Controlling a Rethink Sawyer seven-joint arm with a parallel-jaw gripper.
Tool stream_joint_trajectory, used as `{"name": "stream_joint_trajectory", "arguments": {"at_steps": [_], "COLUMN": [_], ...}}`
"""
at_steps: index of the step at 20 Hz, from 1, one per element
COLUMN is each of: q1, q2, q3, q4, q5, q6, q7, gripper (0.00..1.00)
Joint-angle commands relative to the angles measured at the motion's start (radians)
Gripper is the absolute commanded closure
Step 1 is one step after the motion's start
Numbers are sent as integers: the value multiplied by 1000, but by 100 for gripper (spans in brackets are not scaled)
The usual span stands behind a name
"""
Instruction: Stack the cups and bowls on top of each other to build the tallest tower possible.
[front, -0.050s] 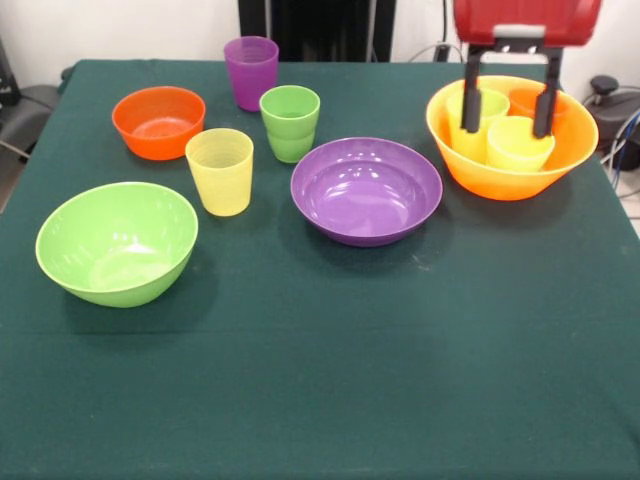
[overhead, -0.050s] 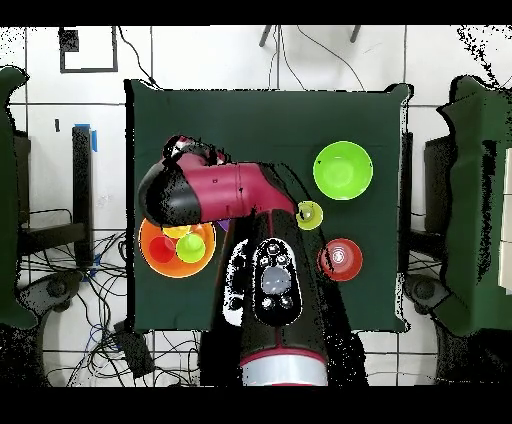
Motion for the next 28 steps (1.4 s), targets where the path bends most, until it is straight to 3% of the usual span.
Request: {"name": "stream_joint_trajectory", "arguments": {"at_steps": [1, 12, 28], "q1": [42, 131, 302], "q2": [15, 69, 98], "q3": [-21, -101, -250], "q4": [88, 63, 65], "q5": [3, 40, 192], "q6": [90, 34, 38], "q7": [87, 166, 226], "gripper": [0, 0, 0]}}
